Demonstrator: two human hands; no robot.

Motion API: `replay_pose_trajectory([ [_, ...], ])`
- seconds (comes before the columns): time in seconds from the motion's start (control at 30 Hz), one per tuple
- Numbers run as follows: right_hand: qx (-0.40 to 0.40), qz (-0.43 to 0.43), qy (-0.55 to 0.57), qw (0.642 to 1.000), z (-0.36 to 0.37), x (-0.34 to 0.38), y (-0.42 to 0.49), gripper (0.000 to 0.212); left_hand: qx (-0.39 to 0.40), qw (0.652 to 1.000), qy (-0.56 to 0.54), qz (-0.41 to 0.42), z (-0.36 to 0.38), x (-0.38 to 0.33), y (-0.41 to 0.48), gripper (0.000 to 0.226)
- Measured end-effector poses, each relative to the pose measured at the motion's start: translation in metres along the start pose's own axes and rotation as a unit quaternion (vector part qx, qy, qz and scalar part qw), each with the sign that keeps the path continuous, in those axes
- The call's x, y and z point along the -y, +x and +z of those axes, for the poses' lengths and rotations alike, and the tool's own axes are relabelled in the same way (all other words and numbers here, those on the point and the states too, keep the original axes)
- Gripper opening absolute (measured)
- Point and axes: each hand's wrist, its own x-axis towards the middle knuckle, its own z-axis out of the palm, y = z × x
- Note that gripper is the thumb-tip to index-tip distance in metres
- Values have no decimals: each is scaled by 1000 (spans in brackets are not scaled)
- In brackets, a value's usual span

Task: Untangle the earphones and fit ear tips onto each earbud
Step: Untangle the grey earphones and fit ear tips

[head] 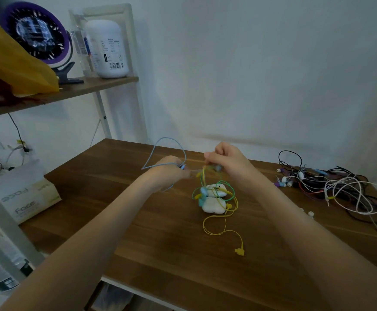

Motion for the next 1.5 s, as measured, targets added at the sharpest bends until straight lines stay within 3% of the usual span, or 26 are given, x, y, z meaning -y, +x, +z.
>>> replay_pose_trajectory([
  [0.1, -16, -6, 63, 998, -7, 1, 0, 32, 21, 999, -28, -20, -3, 6, 0, 22],
  [0.2, -8, 4, 30, 999, -11, -1, 1, 17, 39, 996, -70, -38, -6, 10, -2, 26],
  [0.27, 42, 34, -29, 998, -10, -6, -2, 12, 40, 994, -97, -34, -6, 9, -1, 34],
  [0.4, 145, 53, -112, 982, 2, -14, -5, 42, 22, 990, -139, 18, -8, -2, -3, 28],
  [0.47, 173, 37, -112, 978, 11, -14, -4, 26, 10, 988, -151, 44, -10, -6, -4, 32],
  [0.53, 167, 10, -120, 979, 18, -13, -4, 11, -2, 984, -167, 56, -14, -8, -4, 31],
  [0.77, 137, -3, -45, 990, 16, -13, -2, 10, 17, 935, -349, 64, -22, -12, -14, 34],
  [0.87, 85, 0, -15, 996, 12, -18, 0, 13, 39, 911, -409, 35, -21, -10, -14, 39],
  [1.0, 1, 6, -33, 999, 8, -16, 1, 14, 44, 935, -352, 5, -19, -6, -14, 40],
  [1.17, -39, 44, 26, 998, 6, -14, 0, 12, 22, 964, -265, 2, -21, -6, -14, 42],
  [1.37, -91, 67, 95, 989, 10, -13, 1, 16, -58, 983, -173, 5, -12, -4, -10, 33],
  [1.5, -63, 71, 107, 990, 8, -11, 0, 18, -37, 991, -126, 29, -8, -1, -13, 32],
])
